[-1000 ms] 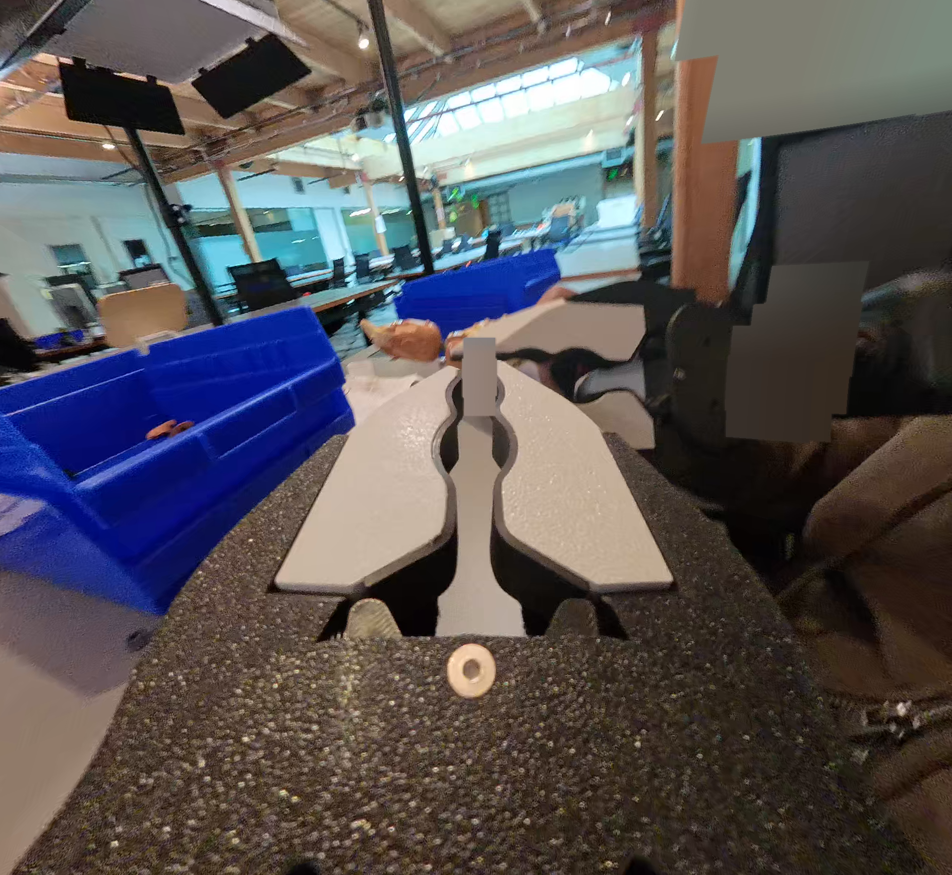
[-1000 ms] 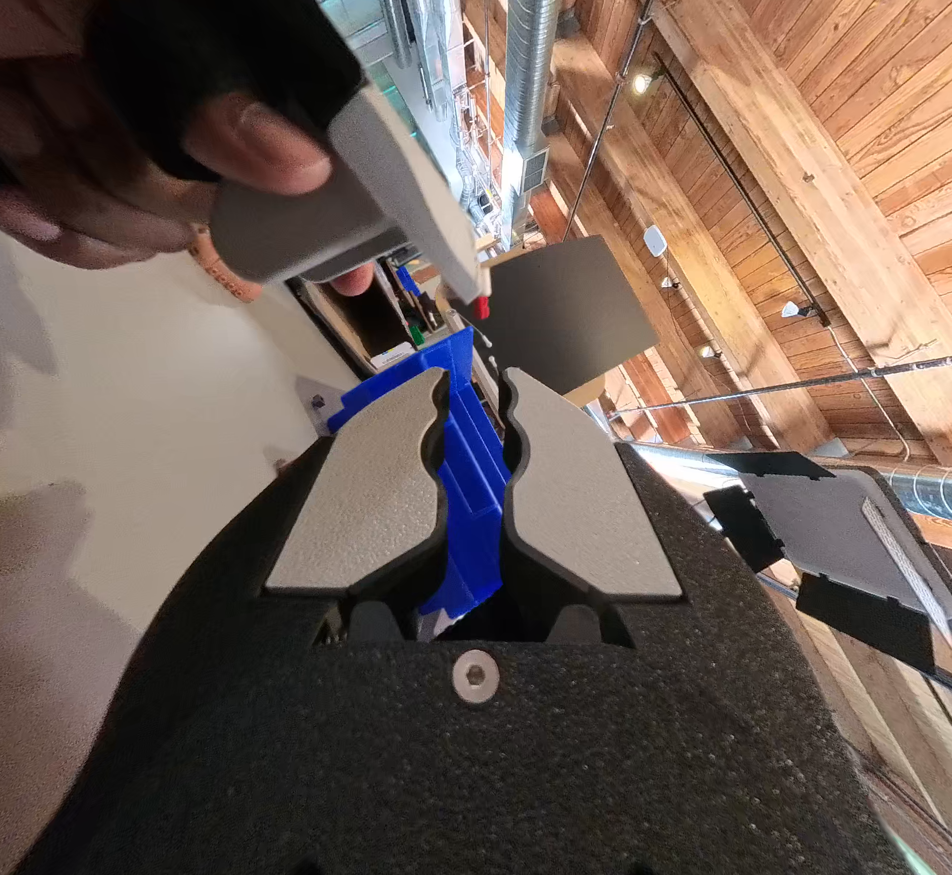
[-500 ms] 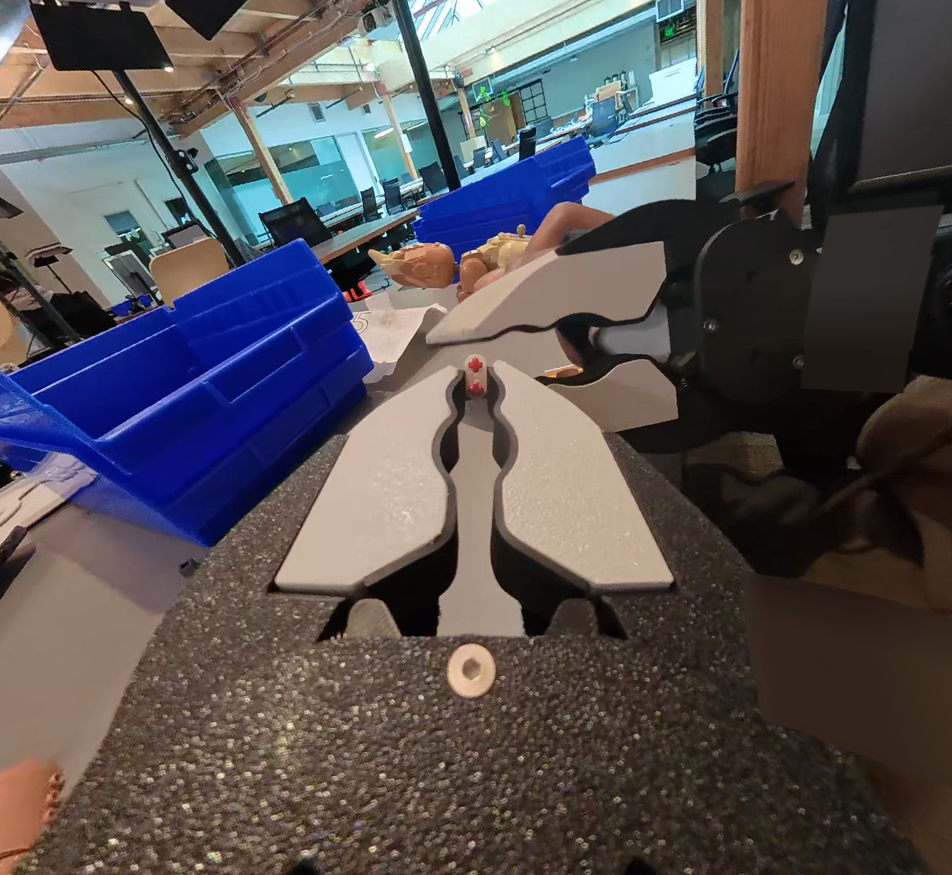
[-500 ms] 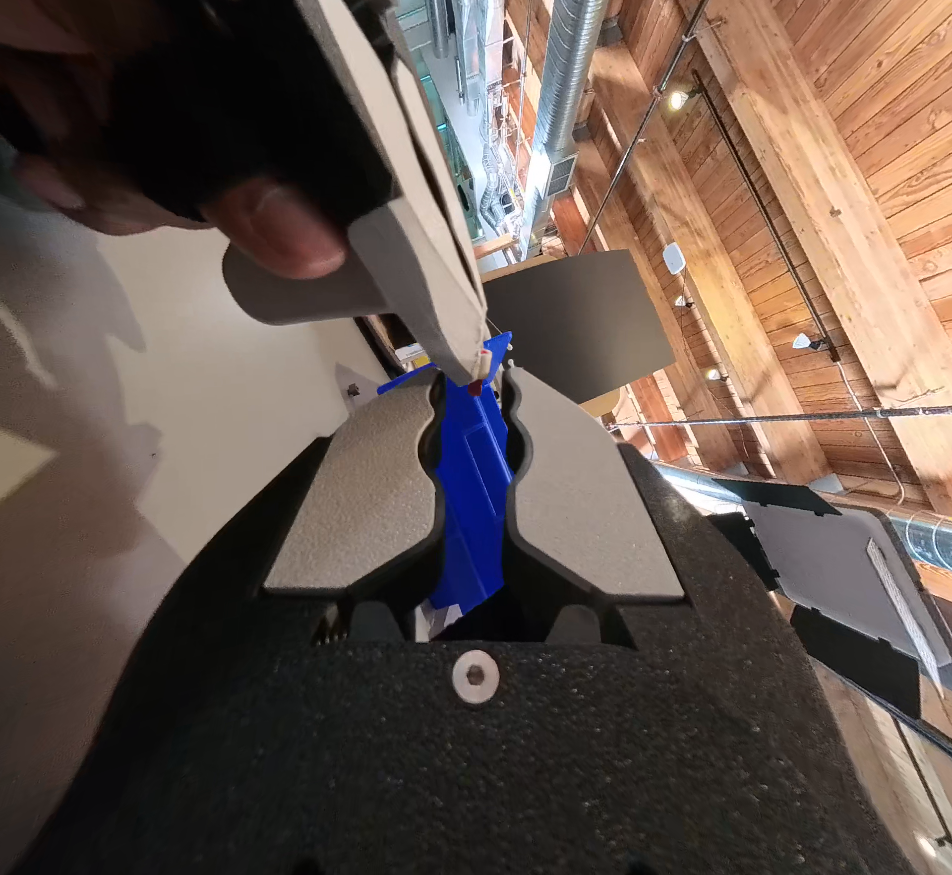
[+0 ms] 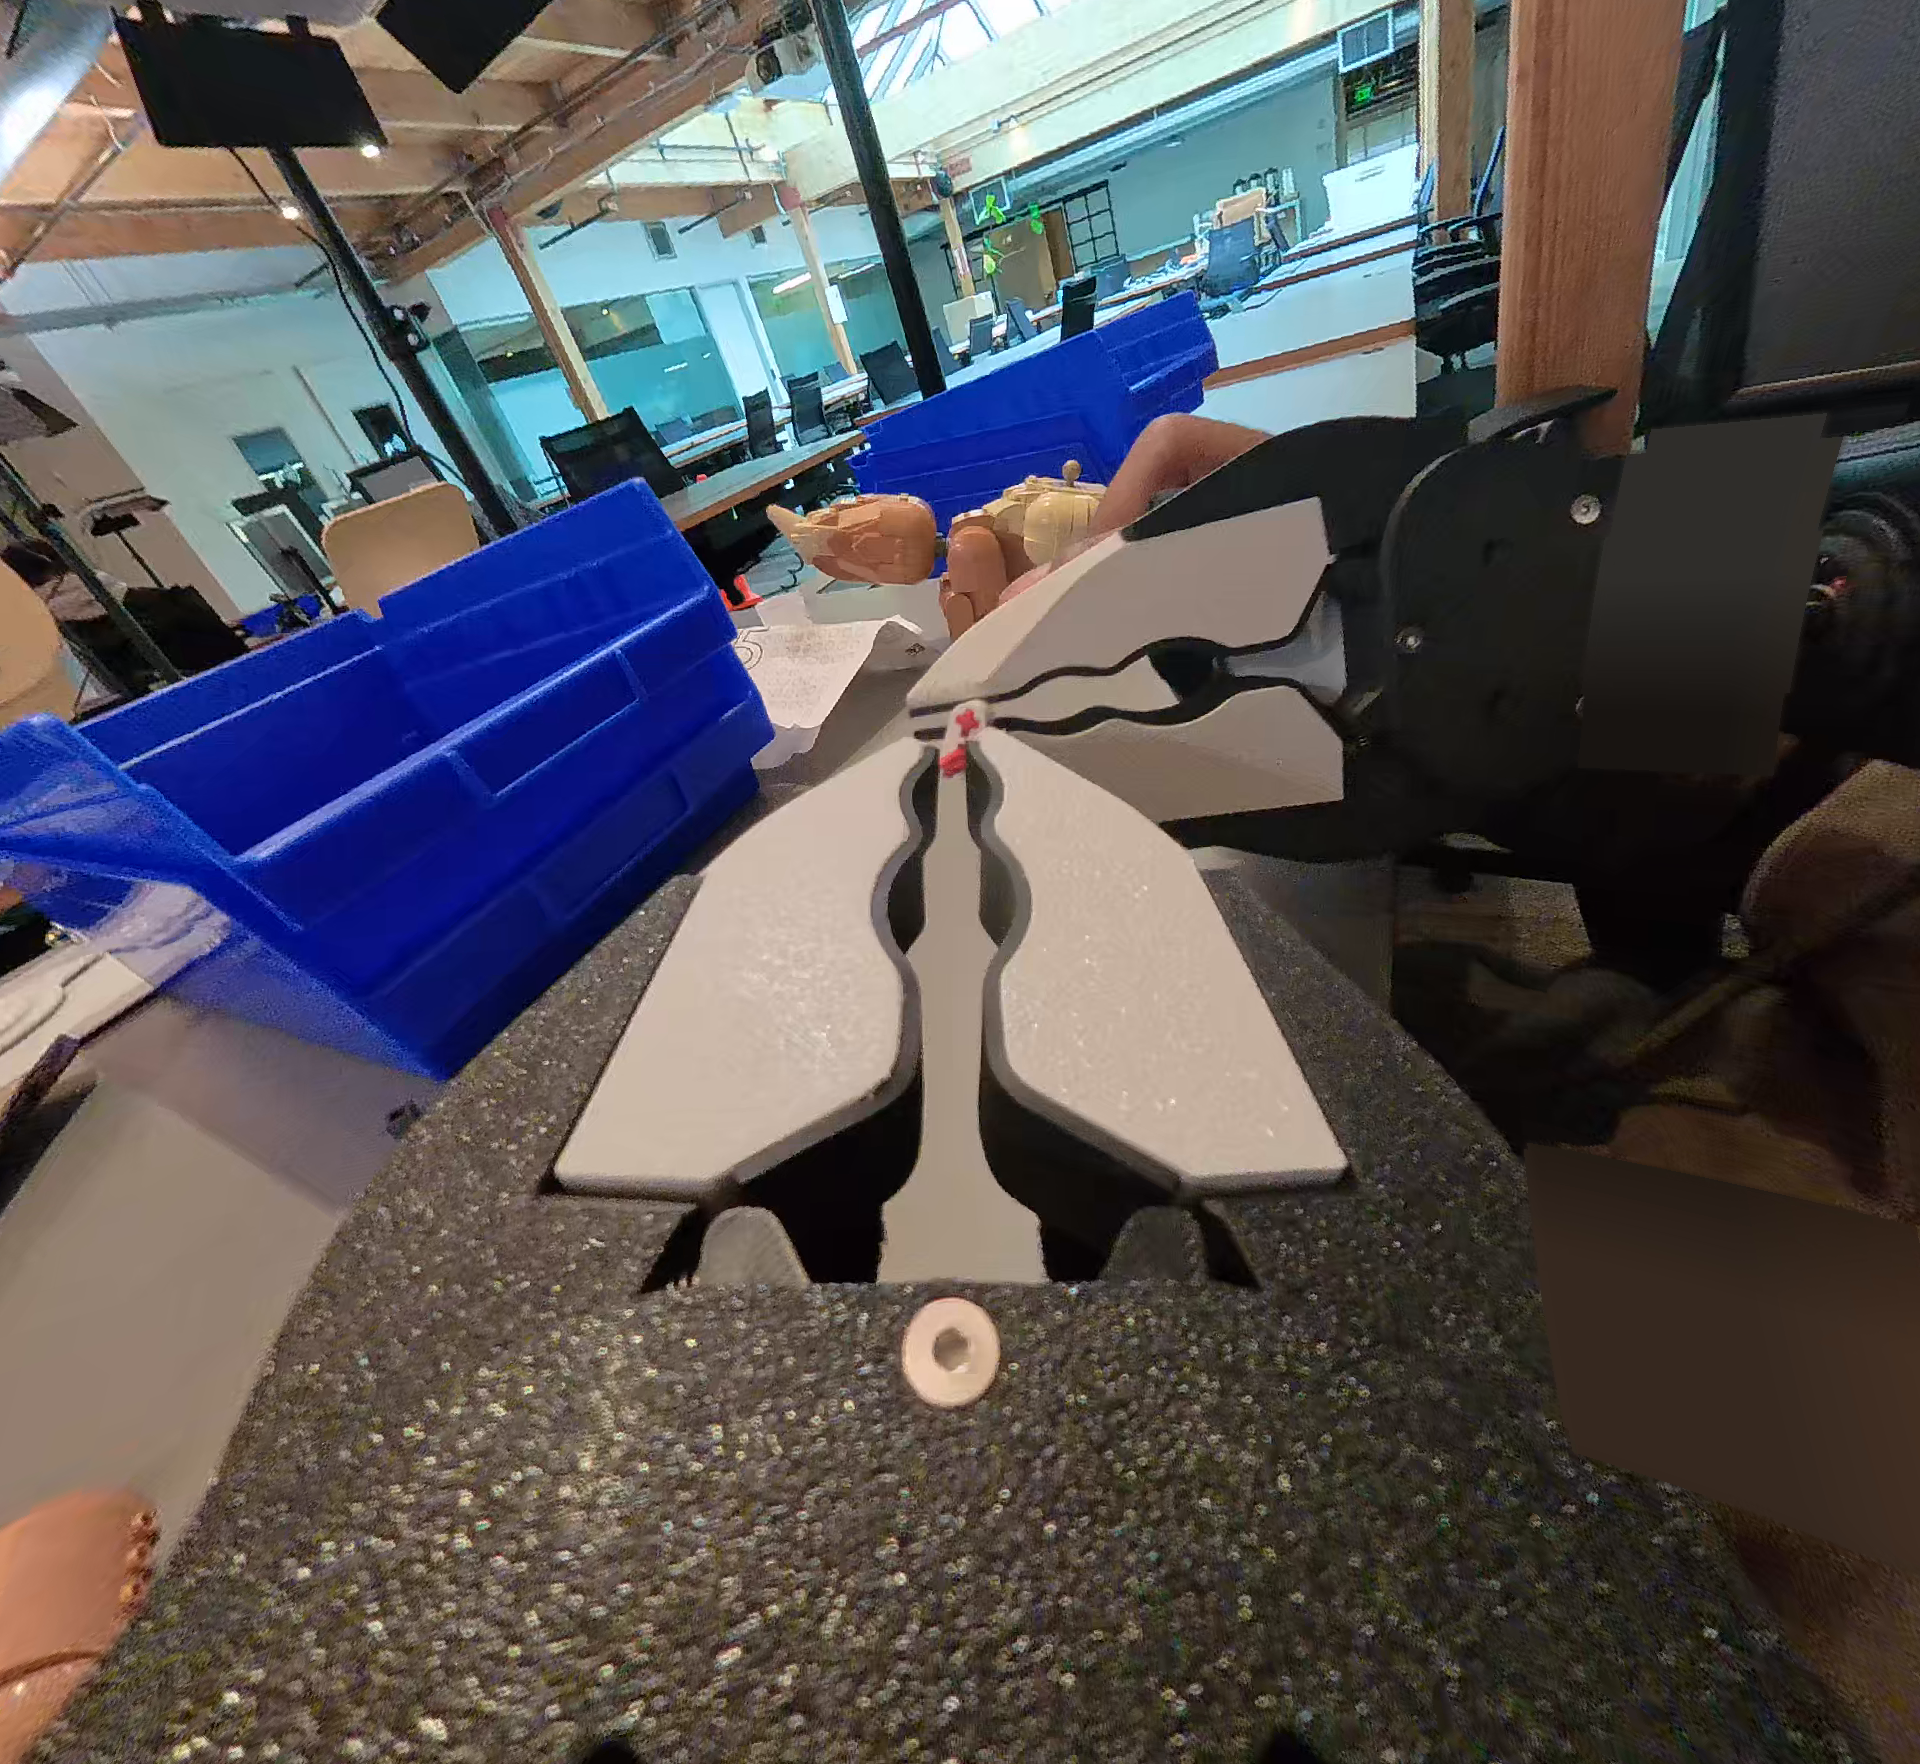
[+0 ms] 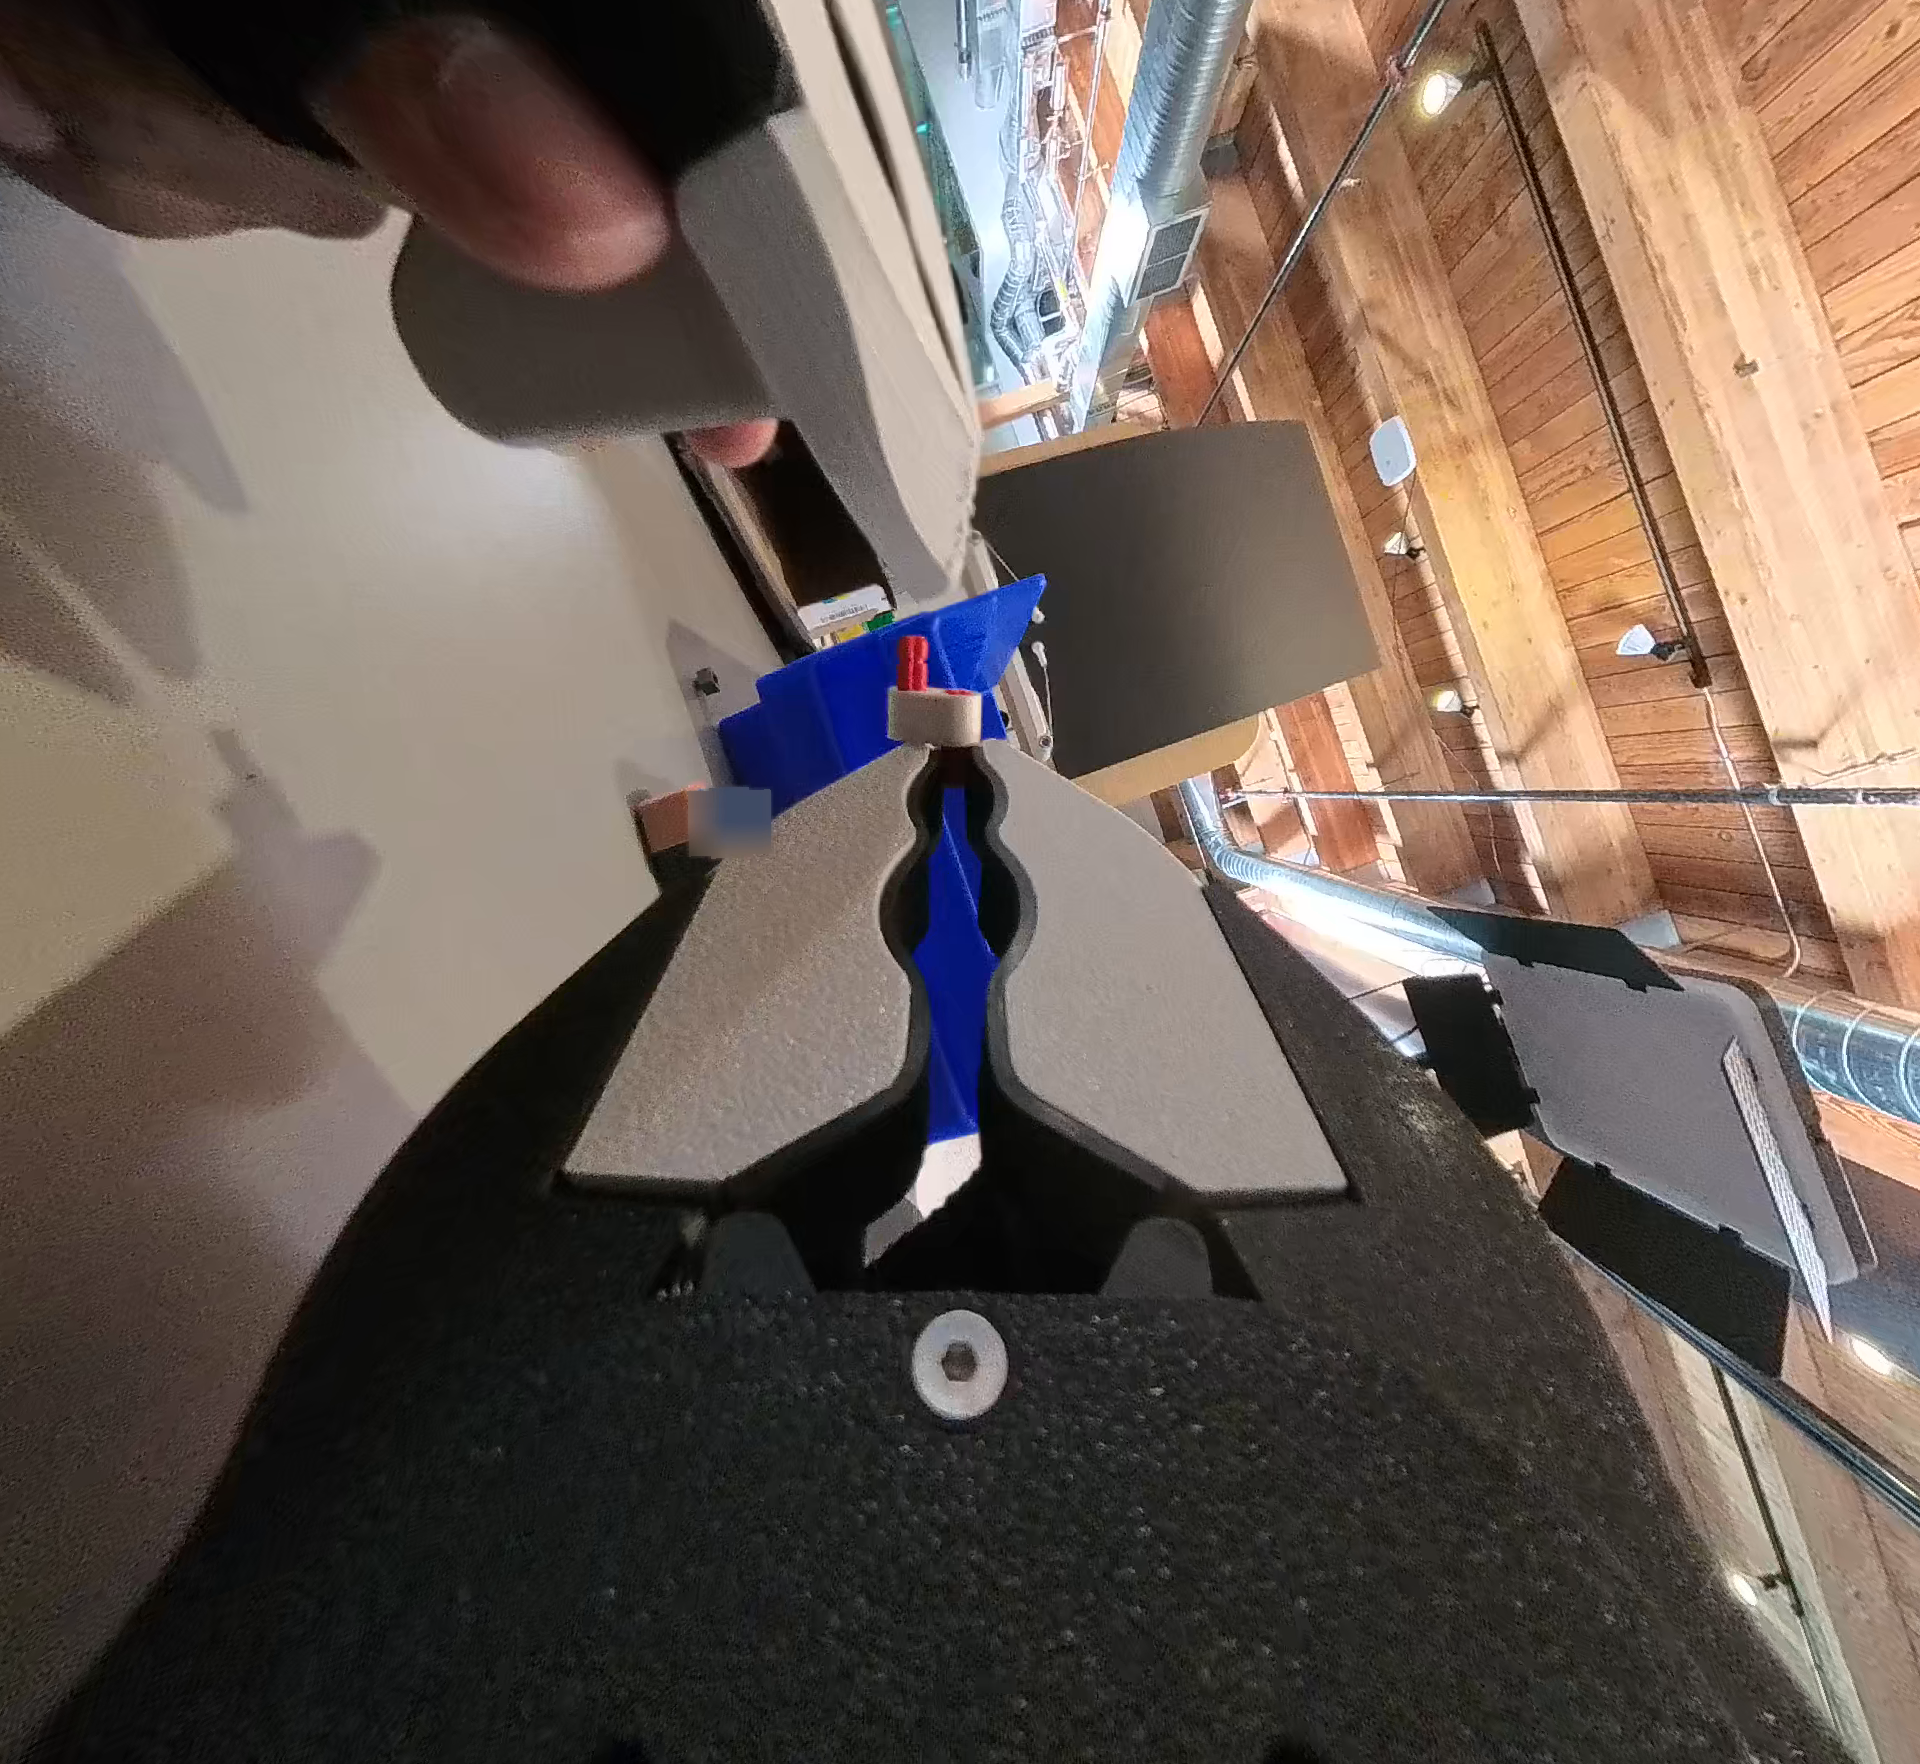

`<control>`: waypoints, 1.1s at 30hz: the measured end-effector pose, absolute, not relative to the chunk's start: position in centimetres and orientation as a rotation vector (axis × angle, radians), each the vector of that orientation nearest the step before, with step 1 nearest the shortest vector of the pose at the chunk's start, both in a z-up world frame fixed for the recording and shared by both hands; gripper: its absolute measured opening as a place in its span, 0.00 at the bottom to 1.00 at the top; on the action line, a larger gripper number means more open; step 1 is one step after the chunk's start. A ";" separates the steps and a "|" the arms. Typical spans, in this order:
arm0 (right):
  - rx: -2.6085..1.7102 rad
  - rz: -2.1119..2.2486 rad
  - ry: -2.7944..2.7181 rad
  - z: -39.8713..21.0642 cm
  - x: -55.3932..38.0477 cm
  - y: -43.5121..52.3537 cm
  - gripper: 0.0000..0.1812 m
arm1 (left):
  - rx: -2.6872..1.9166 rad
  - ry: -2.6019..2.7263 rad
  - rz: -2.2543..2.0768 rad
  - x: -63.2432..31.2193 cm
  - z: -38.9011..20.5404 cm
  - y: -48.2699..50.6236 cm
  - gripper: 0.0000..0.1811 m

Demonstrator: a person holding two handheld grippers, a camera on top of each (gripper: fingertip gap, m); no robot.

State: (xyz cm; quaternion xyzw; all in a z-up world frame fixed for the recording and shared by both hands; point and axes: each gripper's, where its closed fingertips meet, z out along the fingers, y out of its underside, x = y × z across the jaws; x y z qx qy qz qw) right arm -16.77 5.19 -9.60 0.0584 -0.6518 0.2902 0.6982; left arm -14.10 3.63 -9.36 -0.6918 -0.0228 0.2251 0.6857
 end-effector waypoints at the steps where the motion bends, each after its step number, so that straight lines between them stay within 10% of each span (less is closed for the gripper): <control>1: 0.129 0.650 -1.449 -9.5 -16.7 5.3 0.02 | -1.546 -0.058 0.495 -14.2 -9.3 3.5 0.03; 33: 0.243 0.752 -1.487 -9.7 -15.0 3.9 0.01 | -1.637 0.043 0.449 -12.9 -10.0 3.4 0.02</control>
